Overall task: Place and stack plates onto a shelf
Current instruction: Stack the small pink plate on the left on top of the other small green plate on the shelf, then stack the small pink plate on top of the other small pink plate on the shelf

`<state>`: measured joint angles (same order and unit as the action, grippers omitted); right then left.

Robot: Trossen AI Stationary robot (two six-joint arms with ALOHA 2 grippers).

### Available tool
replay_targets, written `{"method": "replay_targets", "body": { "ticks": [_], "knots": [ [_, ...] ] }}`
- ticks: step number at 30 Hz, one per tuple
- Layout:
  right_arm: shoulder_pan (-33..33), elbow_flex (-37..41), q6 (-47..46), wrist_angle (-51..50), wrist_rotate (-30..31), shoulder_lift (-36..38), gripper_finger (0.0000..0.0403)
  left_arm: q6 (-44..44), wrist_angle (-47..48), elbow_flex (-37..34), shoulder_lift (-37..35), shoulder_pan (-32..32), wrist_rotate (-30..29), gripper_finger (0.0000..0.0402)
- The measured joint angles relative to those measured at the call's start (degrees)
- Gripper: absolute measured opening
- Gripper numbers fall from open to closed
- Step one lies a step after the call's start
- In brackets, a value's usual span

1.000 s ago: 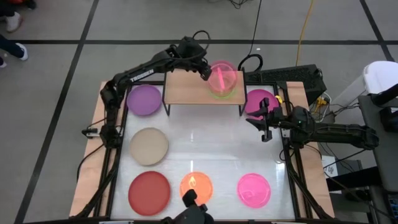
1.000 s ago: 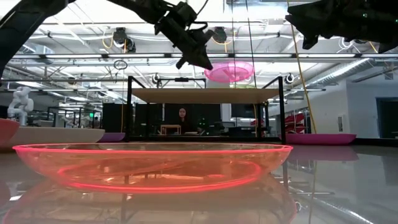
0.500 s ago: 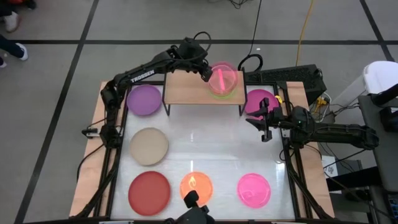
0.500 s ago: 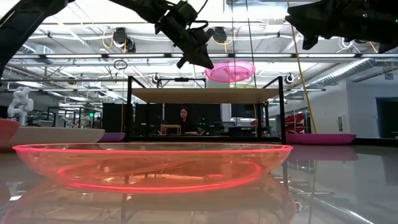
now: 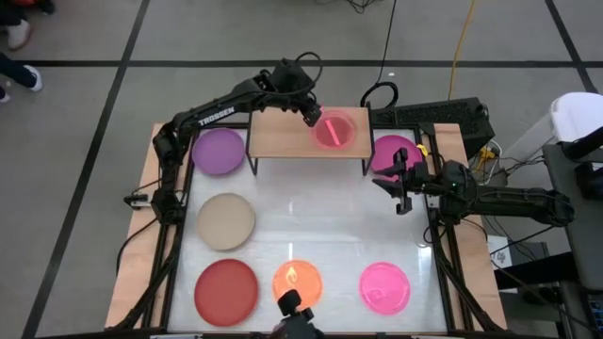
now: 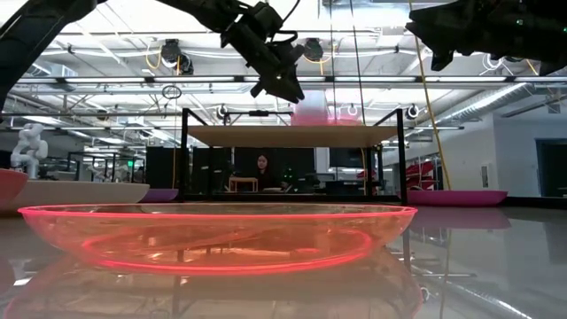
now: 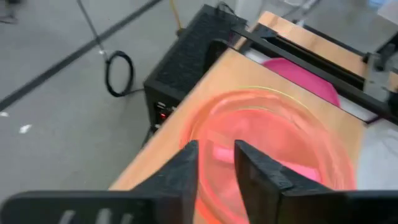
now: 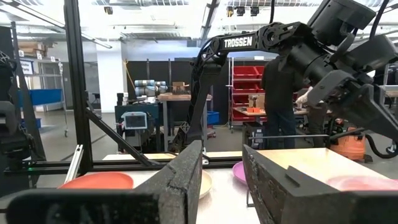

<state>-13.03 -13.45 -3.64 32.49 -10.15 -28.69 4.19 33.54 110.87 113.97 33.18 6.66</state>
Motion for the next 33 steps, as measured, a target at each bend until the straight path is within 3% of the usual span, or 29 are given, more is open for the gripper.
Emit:
{"method": "replay_targets", "body": {
  "ticks": [7,13,22,27,30,33],
  "knots": [
    [0.0,0.0,0.0,-0.7,0.0,0.0,0.0098,-0.8,-1.3,0.0,-0.9,-0.2,-0.2,0.0147],
    [0.0,0.0,0.0,-1.8,-0.1,0.0,0.0098,-4.4,-2.1,0.0,-7.5,-0.8,4.0,0.0147],
    [0.0,0.0,-1.3,-4.6,-0.5,0.5,0.0098,-13.7,0.0,-1.8,-20.1,-12.3,-2.7,0.0147],
    [0.0,0.0,-1.6,-5.6,-0.6,0.9,0.0098,-14.6,-4.7,-10.9,-28.8,-19.9,-10.3,0.0147],
    [0.0,-0.3,-1.4,-7.8,-0.6,1.3,0.0098,-12.9,-11.2,-21.3,-35.4,-22.7,-14.5,0.0147],
    [0.0,-3.8,-1.1,-17.1,-0.6,1.6,0.0098,-9.4,-20.1,-34.1,-41.9,-26.0,-14.8,0.0147]
  ]
}}
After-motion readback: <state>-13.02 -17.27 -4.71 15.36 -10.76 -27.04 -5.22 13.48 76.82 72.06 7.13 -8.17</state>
